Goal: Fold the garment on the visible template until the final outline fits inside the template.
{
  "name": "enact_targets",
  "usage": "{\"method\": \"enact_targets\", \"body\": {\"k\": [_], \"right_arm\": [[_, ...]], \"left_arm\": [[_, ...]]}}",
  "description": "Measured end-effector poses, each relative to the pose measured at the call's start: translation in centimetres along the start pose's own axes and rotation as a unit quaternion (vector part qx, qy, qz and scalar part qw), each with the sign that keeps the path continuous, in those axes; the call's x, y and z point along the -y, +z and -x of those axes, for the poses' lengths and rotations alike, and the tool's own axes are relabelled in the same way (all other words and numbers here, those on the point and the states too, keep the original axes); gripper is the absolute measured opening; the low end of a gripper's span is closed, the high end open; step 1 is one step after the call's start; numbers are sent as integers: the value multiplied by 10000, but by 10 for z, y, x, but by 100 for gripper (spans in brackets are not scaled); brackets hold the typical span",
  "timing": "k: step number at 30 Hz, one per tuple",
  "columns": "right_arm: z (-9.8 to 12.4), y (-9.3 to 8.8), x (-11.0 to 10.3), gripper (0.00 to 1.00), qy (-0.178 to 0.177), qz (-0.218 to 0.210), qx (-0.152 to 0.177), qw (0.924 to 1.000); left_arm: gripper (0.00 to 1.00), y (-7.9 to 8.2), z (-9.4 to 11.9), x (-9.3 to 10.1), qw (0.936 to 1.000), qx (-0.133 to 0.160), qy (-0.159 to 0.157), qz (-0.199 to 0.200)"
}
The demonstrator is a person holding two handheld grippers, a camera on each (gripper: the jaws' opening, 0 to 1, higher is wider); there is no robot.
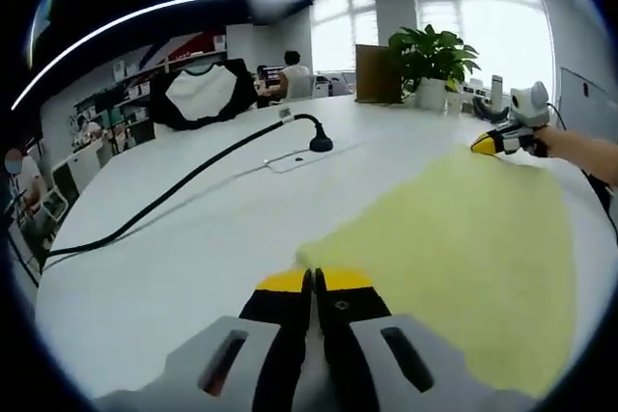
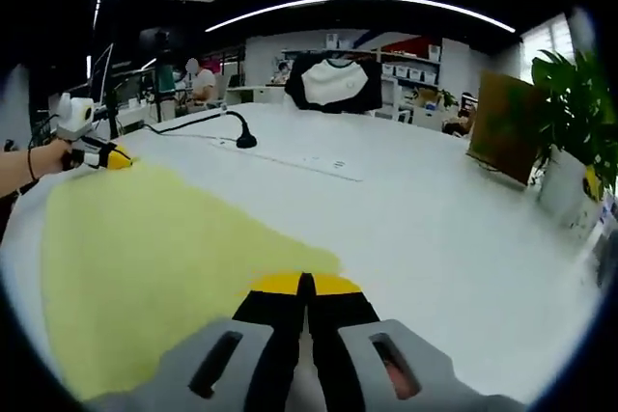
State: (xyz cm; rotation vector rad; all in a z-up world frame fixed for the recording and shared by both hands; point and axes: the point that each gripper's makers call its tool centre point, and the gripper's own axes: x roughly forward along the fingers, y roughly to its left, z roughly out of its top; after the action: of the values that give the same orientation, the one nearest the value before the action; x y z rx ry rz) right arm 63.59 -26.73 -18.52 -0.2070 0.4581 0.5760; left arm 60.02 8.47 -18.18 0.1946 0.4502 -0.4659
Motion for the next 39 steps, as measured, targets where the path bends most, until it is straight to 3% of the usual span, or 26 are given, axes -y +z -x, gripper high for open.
{"method": "enact_targets", "body": {"k": [3, 6, 9, 12, 13, 14, 15, 16, 18, 22, 24, 26, 29, 34, 39], "right_arm": [[0, 0, 5, 0, -213, 227, -64, 9995], [1, -1, 6, 0, -308, 424, -121, 9986], [3, -2, 6, 0, -329, 396, -115, 9986], [6, -1, 11, 0, -466, 354, -37, 9983], [10, 3, 14, 5, -534, 335, 179, 9979], [11, 4, 14, 12, -520, 292, 267, 9979], [14, 5, 14, 13, -503, 291, 338, 9977], [18, 6, 14, 13, -509, 260, 410, 9975], [22, 9, 12, 17, -485, 179, 552, 9971], [32, 16, 10, 23, -501, 159, 775, 9956], [36, 16, 8, 25, -500, 173, 793, 9954], [42, 20, -2, 29, -308, -82, 968, 9948], [55, 20, -4, 28, -435, 257, 886, 9948], [70, 25, -10, 29, -449, 304, 989, 9936], [83, 17, -12, 29, -505, 305, 951, 9937]], "left_arm": [[2, 0, -1, -3, 9997, -37, 166, -193], [2, 0, -2, -5, 9996, -38, 268, -83], [3, 0, -2, -5, 9997, 23, 259, 22], [5, 2, 1, -5, 9993, 96, 343, -135], [6, 6, 7, -10, 9985, 110, 510, -164], [7, 15, 11, -13, 9975, 363, 604, -71], [9, 22, 14, -8, 9973, 570, 450, 115], [12, 23, 18, -1, 9978, 569, 245, 249], [17, 24, 23, -5, 9977, 530, 427, 68], [20, 28, 32, 6, 9966, 676, 164, 452], [20, 31, 38, 6, 9963, 763, 230, 333], [20, 31, 44, 7, 9961, 790, 259, 291], [20, 31, 55, 11, 9955, 865, 233, 322], [19, 28, 74, 19, 9945, 959, 208, 374], [19, 25, 86, 26, 9942, 1004, 192, 335]]}}
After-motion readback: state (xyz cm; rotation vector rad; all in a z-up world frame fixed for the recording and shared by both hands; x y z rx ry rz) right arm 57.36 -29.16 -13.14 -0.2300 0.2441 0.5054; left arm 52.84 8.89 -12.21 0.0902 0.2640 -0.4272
